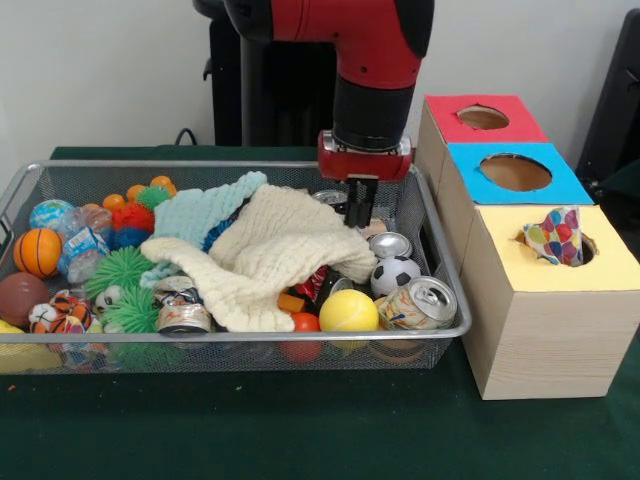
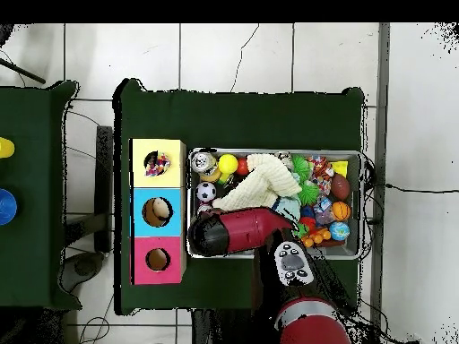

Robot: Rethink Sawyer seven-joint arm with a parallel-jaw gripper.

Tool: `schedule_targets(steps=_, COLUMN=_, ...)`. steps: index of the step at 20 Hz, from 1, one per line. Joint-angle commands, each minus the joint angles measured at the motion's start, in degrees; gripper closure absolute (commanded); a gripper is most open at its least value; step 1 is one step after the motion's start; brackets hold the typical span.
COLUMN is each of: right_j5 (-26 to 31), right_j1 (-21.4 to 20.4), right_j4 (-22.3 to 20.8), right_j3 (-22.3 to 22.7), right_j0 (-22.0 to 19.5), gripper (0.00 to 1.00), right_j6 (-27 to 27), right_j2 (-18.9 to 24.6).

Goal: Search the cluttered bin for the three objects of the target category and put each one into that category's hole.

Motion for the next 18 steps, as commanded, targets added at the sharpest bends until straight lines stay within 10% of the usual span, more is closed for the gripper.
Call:
schedule_targets(steps=1, right_j5=12.12, right_j1=0.63, right_j4=6.24, right_j3=-1.43, right_j0=0.59, gripper=1.00, right_j6=8.18, right_j2=-1.47)
schedule_targets(steps=18, right_j5=21.43, right_j1=-3.88, right_j4=10.27, right_j3=-2.19, right_j0=-5.03, gripper=1.00, right_j6=0.96, right_j2=2.71)
